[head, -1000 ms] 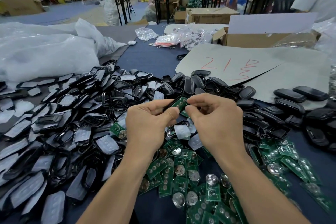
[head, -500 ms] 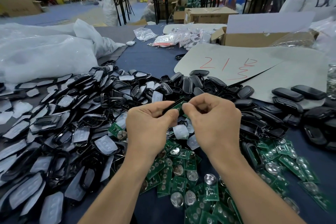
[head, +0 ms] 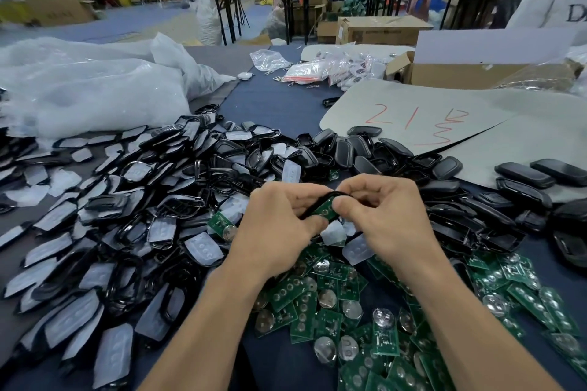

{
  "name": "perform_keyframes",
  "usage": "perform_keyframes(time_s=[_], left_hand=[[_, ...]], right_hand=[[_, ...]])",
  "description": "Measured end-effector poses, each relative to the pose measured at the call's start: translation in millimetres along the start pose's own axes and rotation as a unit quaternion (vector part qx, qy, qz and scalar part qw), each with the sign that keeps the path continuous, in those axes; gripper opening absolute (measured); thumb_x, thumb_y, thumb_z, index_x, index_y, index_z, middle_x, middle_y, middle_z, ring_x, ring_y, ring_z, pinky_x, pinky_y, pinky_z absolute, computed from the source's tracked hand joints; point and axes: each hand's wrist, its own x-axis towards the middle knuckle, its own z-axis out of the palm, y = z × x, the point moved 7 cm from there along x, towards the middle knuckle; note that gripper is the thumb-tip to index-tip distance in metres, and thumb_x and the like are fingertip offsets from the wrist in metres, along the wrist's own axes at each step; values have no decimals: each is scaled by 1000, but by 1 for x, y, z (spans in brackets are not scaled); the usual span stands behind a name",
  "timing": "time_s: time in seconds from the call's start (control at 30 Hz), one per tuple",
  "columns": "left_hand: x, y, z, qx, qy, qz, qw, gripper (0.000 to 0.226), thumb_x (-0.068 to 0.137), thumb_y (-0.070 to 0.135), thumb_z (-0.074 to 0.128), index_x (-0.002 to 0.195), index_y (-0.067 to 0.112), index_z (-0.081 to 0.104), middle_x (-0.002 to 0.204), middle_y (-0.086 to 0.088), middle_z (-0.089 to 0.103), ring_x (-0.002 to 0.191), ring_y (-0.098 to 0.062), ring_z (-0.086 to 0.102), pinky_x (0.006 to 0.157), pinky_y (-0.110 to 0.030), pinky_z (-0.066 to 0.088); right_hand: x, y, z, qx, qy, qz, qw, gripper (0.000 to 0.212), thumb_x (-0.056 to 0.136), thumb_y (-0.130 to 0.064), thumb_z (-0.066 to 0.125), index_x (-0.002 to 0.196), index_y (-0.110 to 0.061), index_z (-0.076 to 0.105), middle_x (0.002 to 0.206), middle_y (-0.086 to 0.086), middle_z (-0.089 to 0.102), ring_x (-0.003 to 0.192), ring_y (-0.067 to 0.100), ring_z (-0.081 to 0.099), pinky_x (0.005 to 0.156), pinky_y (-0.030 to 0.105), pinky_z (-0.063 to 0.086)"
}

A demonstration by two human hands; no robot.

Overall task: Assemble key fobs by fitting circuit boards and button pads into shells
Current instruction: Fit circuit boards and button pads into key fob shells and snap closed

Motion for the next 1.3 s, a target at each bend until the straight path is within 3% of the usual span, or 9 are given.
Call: perform_keyframes(time_s=[0.23,0.47,0.57,0.73,0.87,0.97,1.07,1.2,1.3], left_hand=[[-1,-15,-38,-135,218,-54,965,45,81,-4,81,82,40,75,81,16,79,78,-6,78,73,-23,63],[-8,-46,-87,-393,392,-86,827,32,98,-10,54,109,19,51,73,-3,75,65,-20,75,62,-28,61],[-15,-59,-102,-426,458,-103,773,34,98,-11,49,122,12,53,78,-9,67,53,-15,65,57,-27,59],[-15,-71,-108,-441,484,-127,745,31,98,-11,50,124,6,54,86,-12,64,52,-13,64,57,-26,59],[-11,-73,-105,-451,469,-136,747,26,98,-12,51,114,8,56,82,-10,66,54,-15,66,56,-25,59],[-5,-70,-97,-468,421,-137,764,26,97,-13,51,114,6,57,71,-4,70,57,-18,69,58,-26,59],[-2,-64,-87,-465,368,-144,792,22,94,-12,53,110,3,58,69,-3,71,62,-21,71,60,-27,61],[2,-53,-64,-412,268,-157,857,19,90,-8,55,106,2,60,75,-8,70,62,-23,70,60,-29,61],[6,-42,-42,-338,195,-155,908,15,89,-6,54,100,2,59,72,-9,71,58,-22,69,57,-31,60]], right_hand=[[-4,-4,12,-88,40,8,995,17,89,-18,74,86,-35,74,77,-26,73,69,11,68,64,22,53],[29,-48,69,-148,-3,-49,988,20,92,-14,65,86,-29,78,61,-15,67,51,0,55,54,10,39],[62,-61,105,-216,-51,-59,973,25,93,-12,59,91,-24,80,72,-10,67,60,4,52,68,21,45],[109,-61,158,-399,-132,-75,904,22,94,-23,63,111,-18,76,114,8,73,108,34,65,95,40,54],[115,-46,167,-453,-146,-46,878,24,87,-25,67,110,-19,74,115,8,72,106,33,67,87,37,55],[106,-46,133,-332,-27,-21,943,8,82,-20,68,83,-24,74,92,-2,77,90,26,69,76,30,52],[80,-32,81,-84,83,56,991,21,83,-13,72,64,-21,71,61,-9,70,63,15,65,65,30,53],[29,-2,43,210,62,184,958,14,94,2,67,83,-6,70,54,4,65,46,12,60,48,23,51],[3,10,27,302,63,224,925,14,96,2,63,84,-4,64,55,7,65,47,14,64,46,22,53]])
